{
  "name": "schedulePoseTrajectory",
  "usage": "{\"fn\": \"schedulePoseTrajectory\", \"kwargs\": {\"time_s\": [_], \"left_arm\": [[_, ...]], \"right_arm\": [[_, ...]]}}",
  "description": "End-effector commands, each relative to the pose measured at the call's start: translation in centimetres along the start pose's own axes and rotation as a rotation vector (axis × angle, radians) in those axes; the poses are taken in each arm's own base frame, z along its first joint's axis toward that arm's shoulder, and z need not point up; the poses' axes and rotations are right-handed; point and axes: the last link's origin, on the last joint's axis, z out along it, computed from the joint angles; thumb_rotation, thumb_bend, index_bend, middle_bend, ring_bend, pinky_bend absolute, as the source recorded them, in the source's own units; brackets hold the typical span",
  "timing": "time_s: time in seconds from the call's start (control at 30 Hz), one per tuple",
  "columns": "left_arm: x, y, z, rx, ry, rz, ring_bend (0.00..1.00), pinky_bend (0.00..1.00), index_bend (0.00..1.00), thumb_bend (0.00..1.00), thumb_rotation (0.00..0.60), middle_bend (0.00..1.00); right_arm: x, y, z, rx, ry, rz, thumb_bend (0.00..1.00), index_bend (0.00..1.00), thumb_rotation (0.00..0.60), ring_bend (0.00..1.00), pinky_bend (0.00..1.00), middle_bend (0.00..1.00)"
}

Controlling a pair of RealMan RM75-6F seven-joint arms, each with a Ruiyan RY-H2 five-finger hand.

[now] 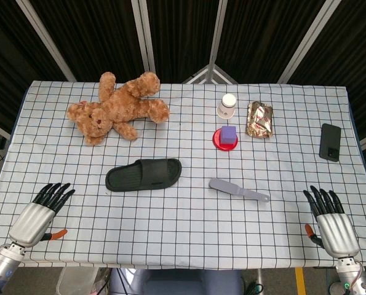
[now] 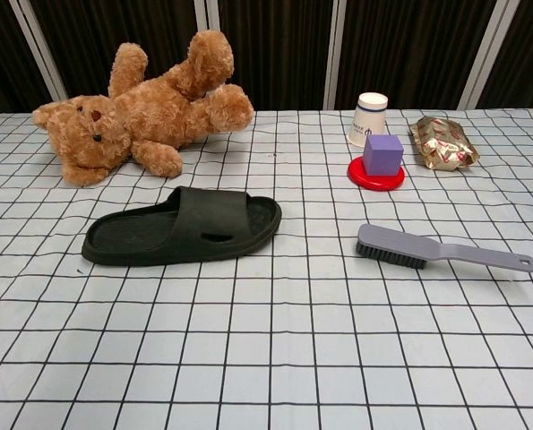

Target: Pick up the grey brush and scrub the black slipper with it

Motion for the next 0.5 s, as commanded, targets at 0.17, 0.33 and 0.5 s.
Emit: {"fn": "schedulePoseTrajectory", "kwargs": {"time_s": [0.17,0.33,0.5], "left_arm": [[-0.2,0.1,0.1,0.001,-0.005,-0.003,0.00,0.07,0.00,0.08,0.523,0.00],[-0.2,0.3,0.3,-0.006,0.002,-0.007,0.00,0.07,0.00,0.08,0.536,0.00],[0.1,0.2,0.6,-0.018,0.024,-0.017,0.00,0.07,0.00,0.08,0.540,0.00]], "right_arm": [[0.0,0.0,0.1,0.001,0.002,0.008,0.40,0.00,0.600,0.00,0.06,0.00],[0.1,-0.7,1.2,0.005,0.054,0.033,0.40,0.00,0.600,0.00,0.08,0.00],[0.0,-4.1,4.1,0.098,0.043,0.015,0.40,0.00,0.600,0.01,0.11,0.02]]}}
